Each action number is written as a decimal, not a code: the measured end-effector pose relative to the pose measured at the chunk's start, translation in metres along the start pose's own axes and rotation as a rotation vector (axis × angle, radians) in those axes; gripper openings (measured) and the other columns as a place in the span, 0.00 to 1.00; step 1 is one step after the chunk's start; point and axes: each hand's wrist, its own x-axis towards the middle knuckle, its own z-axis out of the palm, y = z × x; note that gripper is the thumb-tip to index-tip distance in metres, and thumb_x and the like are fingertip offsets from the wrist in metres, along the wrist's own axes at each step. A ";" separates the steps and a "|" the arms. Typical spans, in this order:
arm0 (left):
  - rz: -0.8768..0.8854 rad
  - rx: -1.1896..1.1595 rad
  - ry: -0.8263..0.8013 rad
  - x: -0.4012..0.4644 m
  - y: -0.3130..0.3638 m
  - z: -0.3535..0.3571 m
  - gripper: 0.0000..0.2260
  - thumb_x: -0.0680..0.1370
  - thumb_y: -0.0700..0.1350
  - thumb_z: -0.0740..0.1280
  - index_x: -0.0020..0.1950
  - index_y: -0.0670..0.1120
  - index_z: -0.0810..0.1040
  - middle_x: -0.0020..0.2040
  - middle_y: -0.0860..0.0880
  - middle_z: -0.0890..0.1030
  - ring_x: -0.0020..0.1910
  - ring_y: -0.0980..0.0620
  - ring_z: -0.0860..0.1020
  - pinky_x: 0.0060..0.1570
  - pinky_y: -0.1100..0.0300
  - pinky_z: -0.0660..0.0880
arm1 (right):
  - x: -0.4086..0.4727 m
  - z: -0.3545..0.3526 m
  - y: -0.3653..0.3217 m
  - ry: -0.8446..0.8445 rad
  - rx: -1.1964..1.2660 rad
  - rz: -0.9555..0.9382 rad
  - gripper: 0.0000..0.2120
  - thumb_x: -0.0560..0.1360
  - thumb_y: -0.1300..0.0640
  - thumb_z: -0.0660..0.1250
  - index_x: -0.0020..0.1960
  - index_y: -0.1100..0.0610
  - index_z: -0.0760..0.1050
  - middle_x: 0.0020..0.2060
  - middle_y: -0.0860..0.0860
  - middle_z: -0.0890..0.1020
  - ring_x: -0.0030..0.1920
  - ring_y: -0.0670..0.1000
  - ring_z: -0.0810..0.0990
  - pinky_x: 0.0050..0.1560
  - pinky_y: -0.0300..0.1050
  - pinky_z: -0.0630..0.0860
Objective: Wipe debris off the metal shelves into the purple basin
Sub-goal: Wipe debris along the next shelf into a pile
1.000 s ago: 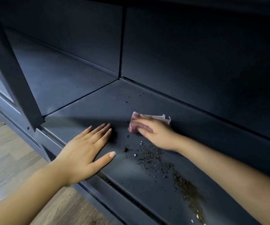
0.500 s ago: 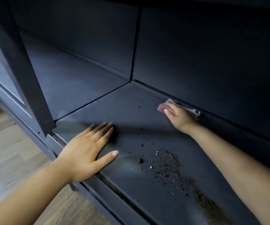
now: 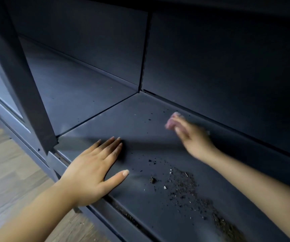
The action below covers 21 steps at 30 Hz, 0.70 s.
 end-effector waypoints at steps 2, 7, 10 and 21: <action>-0.005 0.005 0.003 0.000 0.001 0.001 0.34 0.82 0.63 0.45 0.69 0.38 0.73 0.69 0.43 0.72 0.68 0.46 0.70 0.66 0.56 0.56 | 0.017 -0.004 0.033 0.128 -0.013 0.165 0.12 0.81 0.58 0.55 0.59 0.54 0.75 0.59 0.43 0.78 0.60 0.46 0.76 0.61 0.38 0.70; -0.006 0.022 0.016 -0.001 -0.001 0.003 0.34 0.82 0.63 0.45 0.68 0.38 0.73 0.69 0.43 0.72 0.68 0.45 0.71 0.66 0.55 0.57 | 0.053 0.009 0.054 0.059 0.034 0.246 0.11 0.81 0.57 0.56 0.58 0.52 0.76 0.53 0.44 0.79 0.59 0.47 0.77 0.64 0.34 0.67; -0.008 0.021 0.022 0.000 0.000 0.003 0.34 0.82 0.63 0.45 0.68 0.38 0.73 0.69 0.43 0.72 0.68 0.45 0.71 0.66 0.56 0.56 | 0.054 0.021 0.020 -0.051 0.133 0.148 0.16 0.80 0.59 0.56 0.50 0.39 0.76 0.53 0.38 0.78 0.64 0.47 0.74 0.70 0.48 0.66; 0.000 0.008 0.052 0.001 -0.001 0.005 0.35 0.81 0.64 0.46 0.67 0.38 0.74 0.67 0.42 0.74 0.67 0.46 0.72 0.66 0.55 0.58 | 0.033 0.022 -0.017 -0.154 0.321 -0.018 0.15 0.80 0.68 0.56 0.51 0.50 0.74 0.52 0.38 0.78 0.55 0.31 0.74 0.64 0.30 0.65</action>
